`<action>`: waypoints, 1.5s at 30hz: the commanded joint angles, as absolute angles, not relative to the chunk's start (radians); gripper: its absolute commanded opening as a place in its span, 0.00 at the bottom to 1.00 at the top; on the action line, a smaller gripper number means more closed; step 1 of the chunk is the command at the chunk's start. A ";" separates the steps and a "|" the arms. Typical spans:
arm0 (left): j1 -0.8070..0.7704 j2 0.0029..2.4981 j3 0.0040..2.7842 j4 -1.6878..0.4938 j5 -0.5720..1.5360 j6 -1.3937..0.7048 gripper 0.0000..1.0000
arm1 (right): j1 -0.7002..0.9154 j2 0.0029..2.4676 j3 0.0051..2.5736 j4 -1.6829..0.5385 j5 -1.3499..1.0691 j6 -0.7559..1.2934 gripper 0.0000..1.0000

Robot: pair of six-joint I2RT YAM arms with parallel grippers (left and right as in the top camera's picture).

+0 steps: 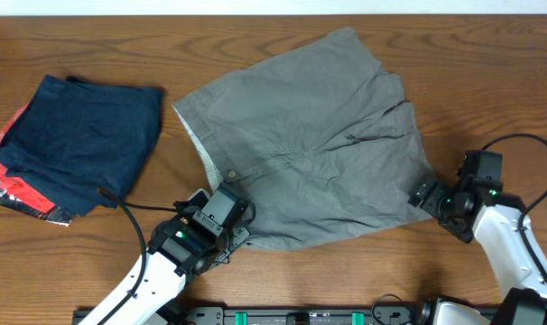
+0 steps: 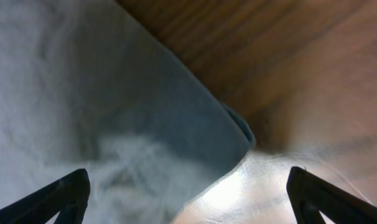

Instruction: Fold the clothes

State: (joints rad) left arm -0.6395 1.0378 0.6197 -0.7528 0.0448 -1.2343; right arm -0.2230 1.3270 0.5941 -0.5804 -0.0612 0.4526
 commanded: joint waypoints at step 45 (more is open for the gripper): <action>-0.638 0.868 1.158 -1.058 -0.043 -0.863 0.06 | -0.566 1.033 1.329 -1.145 -0.104 0.228 0.01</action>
